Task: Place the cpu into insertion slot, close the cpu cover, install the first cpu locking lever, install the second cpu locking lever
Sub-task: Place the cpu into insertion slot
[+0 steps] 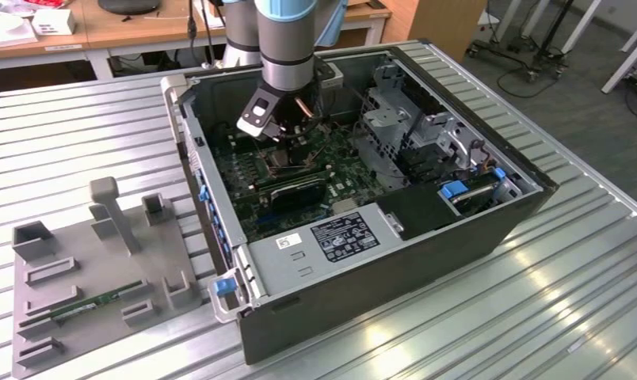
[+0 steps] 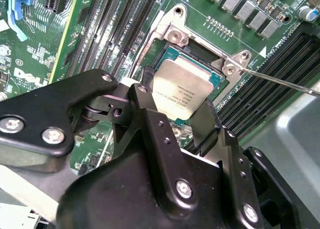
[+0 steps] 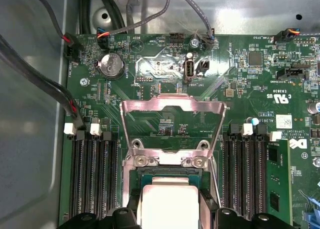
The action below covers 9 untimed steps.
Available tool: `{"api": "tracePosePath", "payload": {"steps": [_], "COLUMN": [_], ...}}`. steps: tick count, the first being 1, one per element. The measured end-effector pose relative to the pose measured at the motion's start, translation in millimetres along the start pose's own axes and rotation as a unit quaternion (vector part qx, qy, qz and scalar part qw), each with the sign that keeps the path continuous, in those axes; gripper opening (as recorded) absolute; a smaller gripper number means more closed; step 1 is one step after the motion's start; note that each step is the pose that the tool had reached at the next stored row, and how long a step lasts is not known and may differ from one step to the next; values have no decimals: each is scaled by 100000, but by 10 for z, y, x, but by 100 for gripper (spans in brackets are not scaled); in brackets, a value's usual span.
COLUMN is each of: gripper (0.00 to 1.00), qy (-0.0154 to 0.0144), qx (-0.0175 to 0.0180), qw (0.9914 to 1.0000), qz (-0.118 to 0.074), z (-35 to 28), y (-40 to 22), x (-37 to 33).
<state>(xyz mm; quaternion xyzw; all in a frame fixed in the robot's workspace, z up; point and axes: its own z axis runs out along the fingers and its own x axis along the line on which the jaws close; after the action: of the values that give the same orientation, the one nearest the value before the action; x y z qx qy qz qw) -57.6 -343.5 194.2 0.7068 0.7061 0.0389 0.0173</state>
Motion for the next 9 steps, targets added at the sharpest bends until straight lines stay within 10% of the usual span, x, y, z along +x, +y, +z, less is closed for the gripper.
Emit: {"api": "tracePosePath", "payload": {"steps": [9], "gripper": [54], "qy": [-6], "qx": [5], "qw": [100000], "qz": [2], "z": [14], "y": [-1], "x": [0]}}
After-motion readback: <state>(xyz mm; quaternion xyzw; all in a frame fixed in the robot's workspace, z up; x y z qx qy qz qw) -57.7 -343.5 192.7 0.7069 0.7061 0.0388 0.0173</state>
